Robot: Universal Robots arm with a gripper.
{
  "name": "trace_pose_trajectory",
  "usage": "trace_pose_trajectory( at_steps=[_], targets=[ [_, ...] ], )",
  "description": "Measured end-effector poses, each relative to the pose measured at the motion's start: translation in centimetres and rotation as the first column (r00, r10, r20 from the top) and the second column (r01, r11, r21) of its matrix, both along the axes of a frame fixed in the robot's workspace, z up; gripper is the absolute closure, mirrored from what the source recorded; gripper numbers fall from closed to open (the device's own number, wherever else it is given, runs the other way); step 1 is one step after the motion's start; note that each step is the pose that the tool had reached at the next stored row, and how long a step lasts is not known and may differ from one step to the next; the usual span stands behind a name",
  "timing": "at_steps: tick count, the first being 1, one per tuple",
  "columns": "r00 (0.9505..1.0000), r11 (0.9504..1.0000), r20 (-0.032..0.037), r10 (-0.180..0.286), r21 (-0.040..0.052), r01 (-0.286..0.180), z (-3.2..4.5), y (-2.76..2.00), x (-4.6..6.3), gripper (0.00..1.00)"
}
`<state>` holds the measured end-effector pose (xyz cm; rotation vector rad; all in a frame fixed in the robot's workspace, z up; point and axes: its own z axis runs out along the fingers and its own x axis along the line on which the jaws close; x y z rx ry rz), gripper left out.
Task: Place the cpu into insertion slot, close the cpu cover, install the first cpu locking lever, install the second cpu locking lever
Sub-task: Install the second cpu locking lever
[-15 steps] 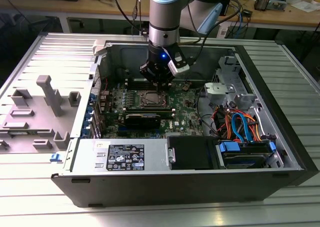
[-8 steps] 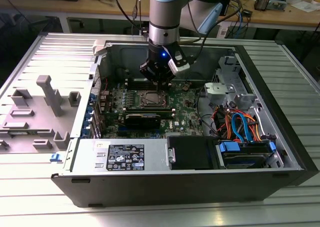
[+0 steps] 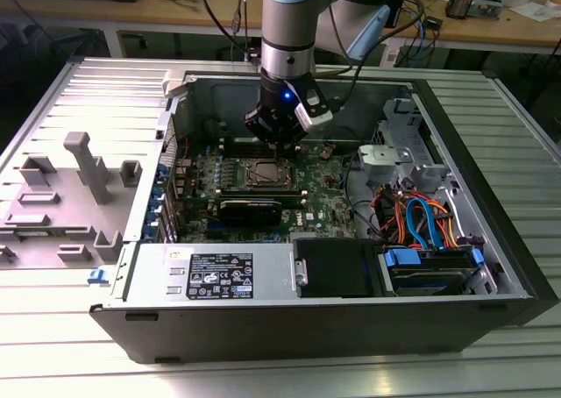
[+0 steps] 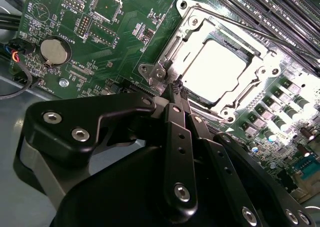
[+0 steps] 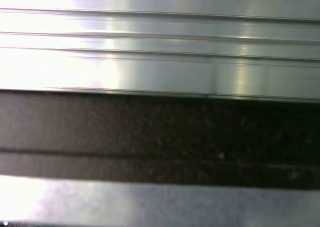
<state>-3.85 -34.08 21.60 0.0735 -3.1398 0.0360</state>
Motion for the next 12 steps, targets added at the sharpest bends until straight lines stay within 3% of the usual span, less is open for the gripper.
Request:
trace_pose_trajectory(
  at_steps=[5,12],
  targets=[
    [1.0,1.0,0.0,0.0,-0.0001,0.0,0.0,-0.32,0.0,0.89],
    [1.0,1.0,-0.0029,0.0,-0.0001,0.0,0.04,-1.15,0.0,0.89]
  ],
)
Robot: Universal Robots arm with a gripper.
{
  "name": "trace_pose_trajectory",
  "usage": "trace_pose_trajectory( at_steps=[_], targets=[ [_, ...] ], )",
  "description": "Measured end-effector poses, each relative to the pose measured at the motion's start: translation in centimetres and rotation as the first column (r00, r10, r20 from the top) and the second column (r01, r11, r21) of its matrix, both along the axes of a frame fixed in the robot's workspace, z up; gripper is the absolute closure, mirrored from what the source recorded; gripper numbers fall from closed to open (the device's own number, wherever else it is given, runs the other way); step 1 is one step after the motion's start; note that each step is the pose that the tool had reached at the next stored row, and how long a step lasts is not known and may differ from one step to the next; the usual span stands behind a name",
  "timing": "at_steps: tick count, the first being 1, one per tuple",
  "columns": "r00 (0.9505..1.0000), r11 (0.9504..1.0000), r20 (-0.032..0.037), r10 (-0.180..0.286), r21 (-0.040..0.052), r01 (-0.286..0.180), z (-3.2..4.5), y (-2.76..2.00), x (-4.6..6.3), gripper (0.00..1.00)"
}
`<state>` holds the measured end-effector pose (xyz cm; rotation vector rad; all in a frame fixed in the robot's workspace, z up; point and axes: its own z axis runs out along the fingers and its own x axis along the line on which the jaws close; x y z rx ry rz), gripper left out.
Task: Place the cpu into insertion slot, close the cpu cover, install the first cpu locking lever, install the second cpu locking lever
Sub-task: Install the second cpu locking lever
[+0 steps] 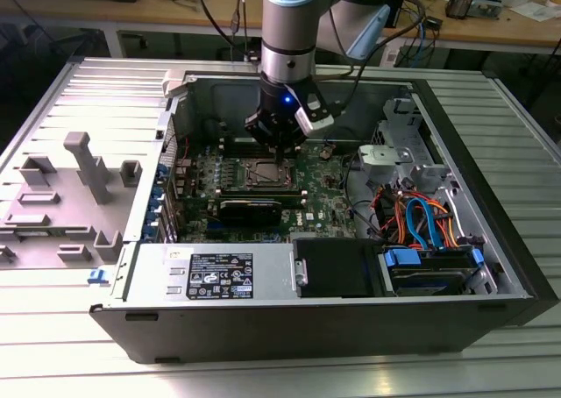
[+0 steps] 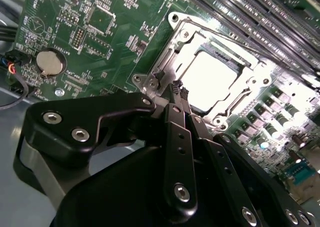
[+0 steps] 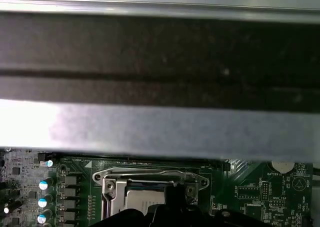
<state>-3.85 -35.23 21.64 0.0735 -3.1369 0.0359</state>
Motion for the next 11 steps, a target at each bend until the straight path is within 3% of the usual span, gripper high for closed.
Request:
trace_pose_trajectory(
  at_steps=[7,11],
  targets=[
    [1.0,1.0,-0.0043,0.0,0.0021,0.0,1.14,-0.17,0.0,0.89],
    [1.0,1.0,-0.0043,0.0,0.003,0.0,1.15,-0.75,0.0,0.89]
  ],
)
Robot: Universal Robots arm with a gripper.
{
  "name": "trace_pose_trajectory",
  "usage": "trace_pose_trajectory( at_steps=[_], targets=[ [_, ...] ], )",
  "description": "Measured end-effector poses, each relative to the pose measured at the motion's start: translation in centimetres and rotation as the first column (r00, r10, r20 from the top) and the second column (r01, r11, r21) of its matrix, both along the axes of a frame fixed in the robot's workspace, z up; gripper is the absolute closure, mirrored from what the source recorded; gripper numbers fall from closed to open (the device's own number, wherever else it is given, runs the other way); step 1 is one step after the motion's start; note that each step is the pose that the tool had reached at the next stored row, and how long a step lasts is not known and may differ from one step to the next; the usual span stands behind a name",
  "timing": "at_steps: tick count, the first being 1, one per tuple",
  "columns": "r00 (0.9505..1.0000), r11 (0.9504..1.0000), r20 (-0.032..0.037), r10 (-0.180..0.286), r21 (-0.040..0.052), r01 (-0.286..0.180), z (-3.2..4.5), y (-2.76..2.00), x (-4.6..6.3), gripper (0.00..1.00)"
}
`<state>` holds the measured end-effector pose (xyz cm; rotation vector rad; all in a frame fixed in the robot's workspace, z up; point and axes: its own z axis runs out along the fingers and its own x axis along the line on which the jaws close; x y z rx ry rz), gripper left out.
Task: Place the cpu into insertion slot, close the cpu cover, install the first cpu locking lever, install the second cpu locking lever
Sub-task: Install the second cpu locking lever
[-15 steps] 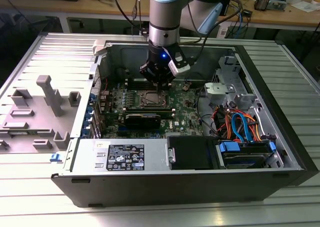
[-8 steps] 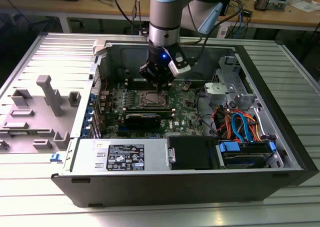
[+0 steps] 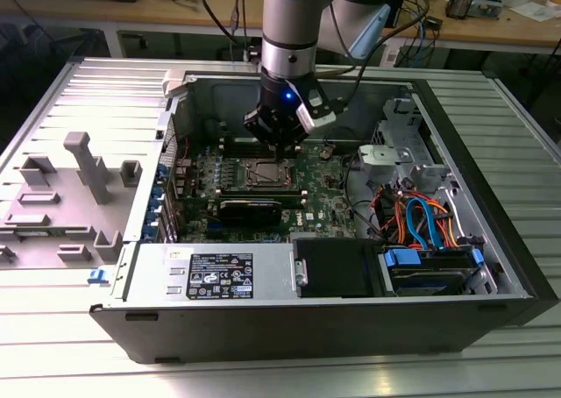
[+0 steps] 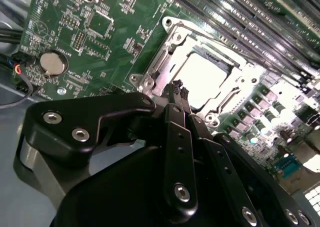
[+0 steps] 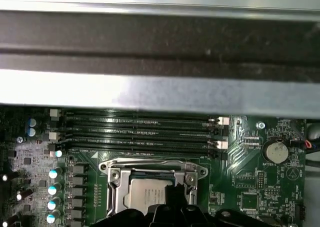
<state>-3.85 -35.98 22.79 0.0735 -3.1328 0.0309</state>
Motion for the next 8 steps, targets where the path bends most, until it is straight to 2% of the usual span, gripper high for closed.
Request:
trace_pose_trajectory(
  at_steps=[3,8],
  targets=[
    [1.0,1.0,0.0,0.0,-0.0001,0.0,0.0,-0.8,0.0,0.89],
    [1.0,1.0,-0.0016,0.0,0.0001,0.0,0.05,-0.98,0.0,0.89]
  ],
)
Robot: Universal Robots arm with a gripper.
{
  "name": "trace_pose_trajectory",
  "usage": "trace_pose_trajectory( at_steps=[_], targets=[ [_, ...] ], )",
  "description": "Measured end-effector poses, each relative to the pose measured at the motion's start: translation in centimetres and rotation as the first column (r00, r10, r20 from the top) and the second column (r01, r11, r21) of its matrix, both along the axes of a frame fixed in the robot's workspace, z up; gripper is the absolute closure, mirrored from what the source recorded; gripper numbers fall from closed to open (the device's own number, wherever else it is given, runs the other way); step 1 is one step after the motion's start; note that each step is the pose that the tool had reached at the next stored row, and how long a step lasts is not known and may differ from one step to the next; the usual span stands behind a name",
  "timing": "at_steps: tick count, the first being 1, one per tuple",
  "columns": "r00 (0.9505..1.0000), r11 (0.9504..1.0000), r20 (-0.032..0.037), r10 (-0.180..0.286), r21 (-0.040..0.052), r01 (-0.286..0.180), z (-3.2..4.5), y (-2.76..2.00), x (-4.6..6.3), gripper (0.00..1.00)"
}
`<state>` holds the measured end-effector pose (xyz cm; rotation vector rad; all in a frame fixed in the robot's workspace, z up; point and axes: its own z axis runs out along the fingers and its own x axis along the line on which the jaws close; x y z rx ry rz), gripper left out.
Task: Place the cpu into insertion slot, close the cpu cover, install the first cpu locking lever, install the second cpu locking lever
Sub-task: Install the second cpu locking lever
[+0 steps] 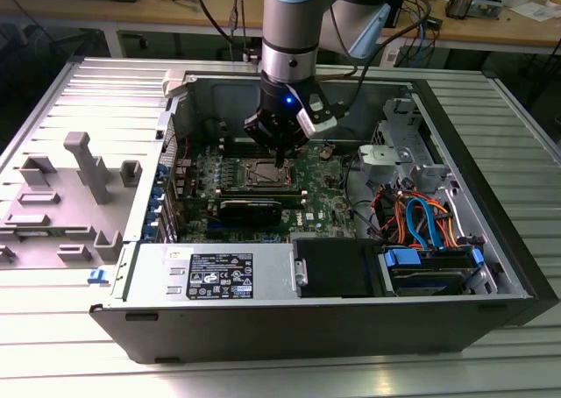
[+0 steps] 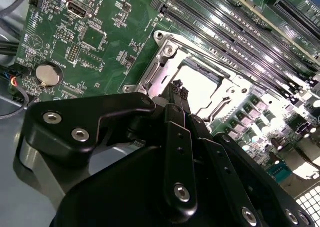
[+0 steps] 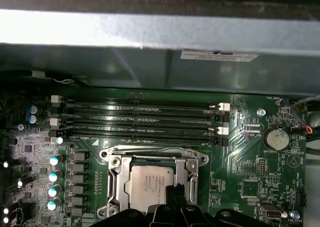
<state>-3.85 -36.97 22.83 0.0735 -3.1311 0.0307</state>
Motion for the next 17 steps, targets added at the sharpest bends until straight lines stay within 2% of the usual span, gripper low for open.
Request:
trace_pose_trajectory(
  at_steps=[9,17],
  targets=[
    [1.0,1.0,-0.0011,0.0,0.0002,0.0,0.03,-0.05,0.0,0.89],
    [1.0,1.0,-0.0009,0.0,0.0004,0.0,0.02,-0.89,0.0,0.89]
  ],
)
